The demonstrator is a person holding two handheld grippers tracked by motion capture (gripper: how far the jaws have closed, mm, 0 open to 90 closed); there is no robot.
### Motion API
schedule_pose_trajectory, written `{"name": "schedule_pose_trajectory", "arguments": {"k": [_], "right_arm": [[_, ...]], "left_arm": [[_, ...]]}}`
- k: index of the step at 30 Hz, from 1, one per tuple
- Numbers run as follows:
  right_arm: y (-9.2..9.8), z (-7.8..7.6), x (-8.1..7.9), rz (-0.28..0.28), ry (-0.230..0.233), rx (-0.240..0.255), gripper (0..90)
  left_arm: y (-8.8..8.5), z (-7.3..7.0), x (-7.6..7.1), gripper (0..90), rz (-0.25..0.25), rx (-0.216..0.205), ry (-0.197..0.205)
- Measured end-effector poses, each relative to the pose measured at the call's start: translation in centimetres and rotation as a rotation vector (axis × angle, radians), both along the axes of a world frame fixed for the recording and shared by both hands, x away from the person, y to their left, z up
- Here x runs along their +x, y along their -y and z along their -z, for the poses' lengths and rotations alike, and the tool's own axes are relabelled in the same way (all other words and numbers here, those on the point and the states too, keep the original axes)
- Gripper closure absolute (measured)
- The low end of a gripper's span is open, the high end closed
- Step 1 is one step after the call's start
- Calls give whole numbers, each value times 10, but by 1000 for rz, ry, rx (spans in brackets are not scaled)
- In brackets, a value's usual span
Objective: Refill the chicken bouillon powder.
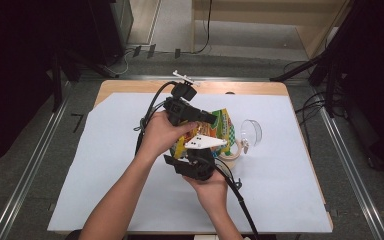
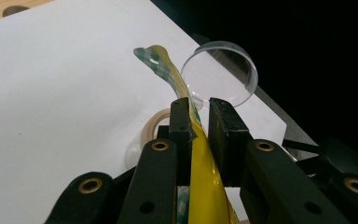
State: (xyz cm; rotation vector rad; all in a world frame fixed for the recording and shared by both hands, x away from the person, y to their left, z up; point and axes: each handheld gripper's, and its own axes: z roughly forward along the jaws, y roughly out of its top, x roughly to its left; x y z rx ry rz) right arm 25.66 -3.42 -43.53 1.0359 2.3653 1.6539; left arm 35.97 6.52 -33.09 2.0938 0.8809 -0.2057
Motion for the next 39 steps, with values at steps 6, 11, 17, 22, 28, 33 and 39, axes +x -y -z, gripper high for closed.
{"name": "schedule_pose_trajectory", "arguments": {"k": [6,11,17,22,28,33,39], "right_arm": [[-2,0,1,4,13,-9,690],[-3,0,2,11,9,2,689],[-4,0,2,11,13,4,688],[-3,1,1,11,17,-2,688],[-4,1,2,12,16,5,688],[-4,0,2,13,13,7,688],[-4,0,2,10,18,4,688]], "left_arm": [[-1,-1,-1,801,3,1,13],[-1,-3,-2,802,-6,12,32],[-1,-3,-3,803,-8,11,33],[0,-3,-3,802,-4,9,35],[-2,-3,-2,801,-7,10,39],[-2,-4,-3,807,-12,12,38],[-3,-4,-3,804,-13,9,38]]}}
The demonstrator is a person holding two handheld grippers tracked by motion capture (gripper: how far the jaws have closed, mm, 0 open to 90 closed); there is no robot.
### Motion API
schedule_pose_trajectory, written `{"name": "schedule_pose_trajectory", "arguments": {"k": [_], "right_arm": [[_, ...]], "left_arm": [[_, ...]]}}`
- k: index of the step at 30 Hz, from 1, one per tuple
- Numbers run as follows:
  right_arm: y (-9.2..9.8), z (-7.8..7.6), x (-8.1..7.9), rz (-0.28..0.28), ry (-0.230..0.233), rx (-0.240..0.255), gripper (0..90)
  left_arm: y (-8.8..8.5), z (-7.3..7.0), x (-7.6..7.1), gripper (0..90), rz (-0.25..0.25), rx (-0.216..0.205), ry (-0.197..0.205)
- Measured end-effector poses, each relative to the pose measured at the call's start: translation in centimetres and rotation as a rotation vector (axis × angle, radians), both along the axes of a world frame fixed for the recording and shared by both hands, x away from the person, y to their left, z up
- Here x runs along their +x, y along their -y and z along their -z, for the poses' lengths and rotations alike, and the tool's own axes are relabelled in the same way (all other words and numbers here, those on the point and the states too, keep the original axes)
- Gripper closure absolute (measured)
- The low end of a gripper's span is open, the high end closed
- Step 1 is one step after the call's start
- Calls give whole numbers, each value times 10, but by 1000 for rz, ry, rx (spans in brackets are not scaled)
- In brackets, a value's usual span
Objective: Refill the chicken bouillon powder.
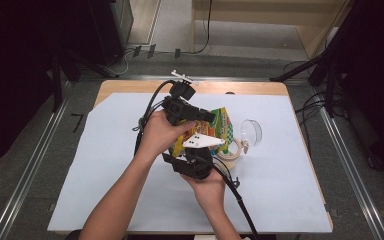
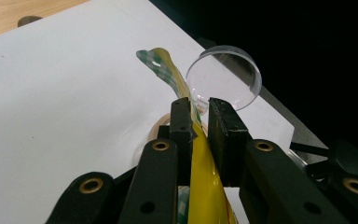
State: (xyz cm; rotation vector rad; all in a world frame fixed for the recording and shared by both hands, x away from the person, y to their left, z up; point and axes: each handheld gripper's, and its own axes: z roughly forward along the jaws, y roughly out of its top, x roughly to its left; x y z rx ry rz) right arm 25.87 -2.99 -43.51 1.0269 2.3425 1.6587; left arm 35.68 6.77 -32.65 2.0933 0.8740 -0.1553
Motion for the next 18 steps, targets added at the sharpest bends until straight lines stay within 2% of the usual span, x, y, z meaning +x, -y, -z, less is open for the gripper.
{"name": "schedule_pose_trajectory", "arguments": {"k": [18], "right_arm": [[-5,-3,0,-8,6,-2,688]], "left_arm": [[-6,-3,0,803,-5,-9,2]]}}
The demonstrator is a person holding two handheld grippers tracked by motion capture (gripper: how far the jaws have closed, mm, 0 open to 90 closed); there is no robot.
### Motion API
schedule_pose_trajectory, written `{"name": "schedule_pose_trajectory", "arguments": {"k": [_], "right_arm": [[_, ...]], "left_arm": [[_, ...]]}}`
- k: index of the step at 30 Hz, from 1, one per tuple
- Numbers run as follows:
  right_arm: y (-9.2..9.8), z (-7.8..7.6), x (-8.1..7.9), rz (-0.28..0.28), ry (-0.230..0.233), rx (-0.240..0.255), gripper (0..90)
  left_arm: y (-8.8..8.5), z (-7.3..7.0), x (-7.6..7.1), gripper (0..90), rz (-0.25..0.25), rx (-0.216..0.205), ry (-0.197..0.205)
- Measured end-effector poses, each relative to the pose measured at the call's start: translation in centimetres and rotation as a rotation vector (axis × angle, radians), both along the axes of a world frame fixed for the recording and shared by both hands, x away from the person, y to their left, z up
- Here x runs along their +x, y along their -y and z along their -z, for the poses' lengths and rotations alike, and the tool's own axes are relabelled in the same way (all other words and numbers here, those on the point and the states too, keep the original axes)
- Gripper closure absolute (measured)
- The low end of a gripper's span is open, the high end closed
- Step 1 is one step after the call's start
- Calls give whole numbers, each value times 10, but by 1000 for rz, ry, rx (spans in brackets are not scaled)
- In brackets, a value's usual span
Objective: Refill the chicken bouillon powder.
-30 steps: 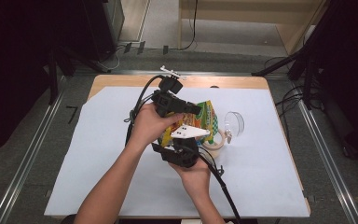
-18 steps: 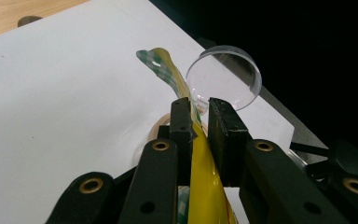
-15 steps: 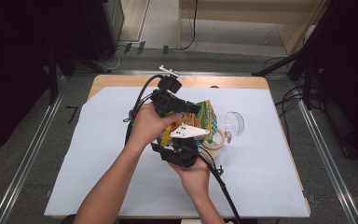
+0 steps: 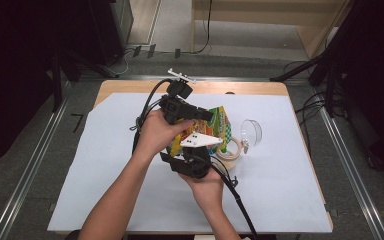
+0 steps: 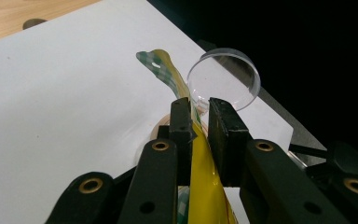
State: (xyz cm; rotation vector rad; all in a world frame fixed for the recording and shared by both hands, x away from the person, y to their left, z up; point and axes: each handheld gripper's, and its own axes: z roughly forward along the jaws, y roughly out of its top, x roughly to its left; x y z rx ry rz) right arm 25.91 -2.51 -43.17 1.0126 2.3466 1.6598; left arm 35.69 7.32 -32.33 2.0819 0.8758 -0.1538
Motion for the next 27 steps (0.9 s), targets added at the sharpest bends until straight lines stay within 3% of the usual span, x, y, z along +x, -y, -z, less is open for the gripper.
{"name": "schedule_pose_trajectory", "arguments": {"k": [27], "right_arm": [[-2,0,1,-4,1,1,687]], "left_arm": [[-3,0,1,803,-7,1,-4]]}}
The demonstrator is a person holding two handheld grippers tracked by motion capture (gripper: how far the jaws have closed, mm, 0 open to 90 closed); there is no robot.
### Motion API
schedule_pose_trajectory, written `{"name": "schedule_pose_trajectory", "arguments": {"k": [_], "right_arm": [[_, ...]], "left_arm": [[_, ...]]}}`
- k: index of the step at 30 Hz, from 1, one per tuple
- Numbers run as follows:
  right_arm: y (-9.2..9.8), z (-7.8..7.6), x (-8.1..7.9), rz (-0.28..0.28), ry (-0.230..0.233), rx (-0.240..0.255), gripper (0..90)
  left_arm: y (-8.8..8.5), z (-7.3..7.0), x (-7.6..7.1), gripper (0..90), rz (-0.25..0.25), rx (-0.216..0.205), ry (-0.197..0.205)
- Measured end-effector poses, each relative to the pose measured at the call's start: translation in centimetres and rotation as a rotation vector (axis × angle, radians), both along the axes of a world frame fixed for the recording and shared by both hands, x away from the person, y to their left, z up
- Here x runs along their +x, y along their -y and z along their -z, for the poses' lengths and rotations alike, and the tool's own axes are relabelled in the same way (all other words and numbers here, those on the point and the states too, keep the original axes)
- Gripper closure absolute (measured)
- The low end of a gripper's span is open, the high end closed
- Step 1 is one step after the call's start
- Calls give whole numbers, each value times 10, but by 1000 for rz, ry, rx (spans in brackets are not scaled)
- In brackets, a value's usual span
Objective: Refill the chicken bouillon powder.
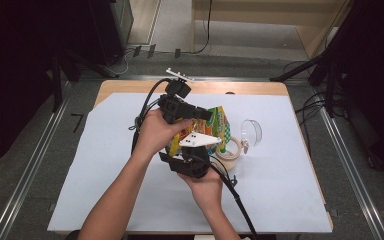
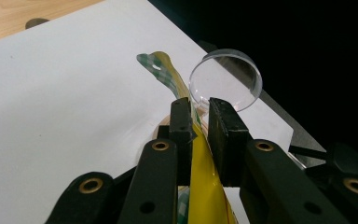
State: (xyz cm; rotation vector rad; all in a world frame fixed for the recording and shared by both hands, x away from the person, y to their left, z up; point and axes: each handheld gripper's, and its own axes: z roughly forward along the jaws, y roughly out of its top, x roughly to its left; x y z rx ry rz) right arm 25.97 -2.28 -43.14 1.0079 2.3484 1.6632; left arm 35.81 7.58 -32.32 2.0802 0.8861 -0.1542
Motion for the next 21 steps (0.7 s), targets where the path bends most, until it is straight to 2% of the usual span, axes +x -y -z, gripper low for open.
{"name": "schedule_pose_trajectory", "arguments": {"k": [14,17,21], "right_arm": [[1,-1,0,1,10,0,688],[0,0,0,-1,5,5,687],[1,1,-2,6,1,13,686]], "left_arm": [[0,-1,-1,803,-1,-12,10],[1,-1,-2,803,0,4,4],[3,0,-2,803,11,4,-1]]}}
